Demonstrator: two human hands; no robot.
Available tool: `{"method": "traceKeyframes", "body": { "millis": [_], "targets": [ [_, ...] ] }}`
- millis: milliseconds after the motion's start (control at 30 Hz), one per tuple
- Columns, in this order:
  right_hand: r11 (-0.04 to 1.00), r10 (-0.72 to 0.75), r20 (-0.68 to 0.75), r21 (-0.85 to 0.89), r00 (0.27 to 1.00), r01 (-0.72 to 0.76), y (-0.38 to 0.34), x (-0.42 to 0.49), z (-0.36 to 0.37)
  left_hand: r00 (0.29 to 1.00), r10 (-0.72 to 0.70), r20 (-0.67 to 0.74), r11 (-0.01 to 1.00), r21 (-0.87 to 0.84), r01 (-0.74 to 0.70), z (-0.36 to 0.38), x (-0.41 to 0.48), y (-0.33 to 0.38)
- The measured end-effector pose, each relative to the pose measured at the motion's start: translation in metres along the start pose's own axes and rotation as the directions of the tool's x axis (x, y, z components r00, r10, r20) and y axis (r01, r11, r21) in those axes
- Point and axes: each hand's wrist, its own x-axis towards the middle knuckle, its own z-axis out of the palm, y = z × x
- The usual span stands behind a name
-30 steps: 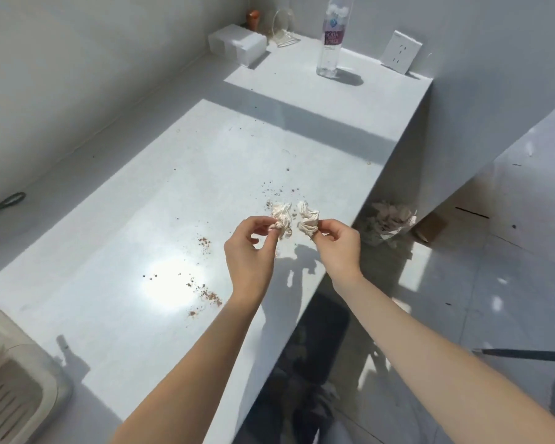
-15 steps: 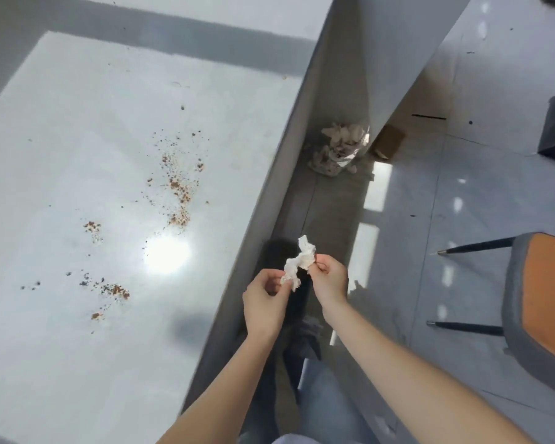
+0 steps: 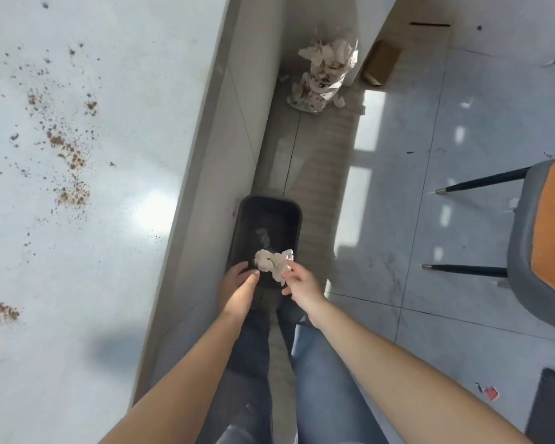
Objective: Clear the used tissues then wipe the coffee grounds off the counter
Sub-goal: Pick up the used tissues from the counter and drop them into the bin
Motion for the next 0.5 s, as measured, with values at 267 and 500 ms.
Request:
{"method": "traceKeyframes", "body": {
  "millis": [267,500],
  "targets": [
    [0.999,-0.039,-0.034,0.018,0.999,0.04,-0.006,-0.001,-0.02,0.996,-0.035,0.081,0.999,0.033,0.032,0.018,0.001,0.016],
    [0.968,-0.237,-0.115,-0.109,0.965,0.225,-0.033,-0.02,-0.039,0.979,0.168,0.116,0.974,0.132,-0.183,0.033,-0.014,0.039]
  ]
}}
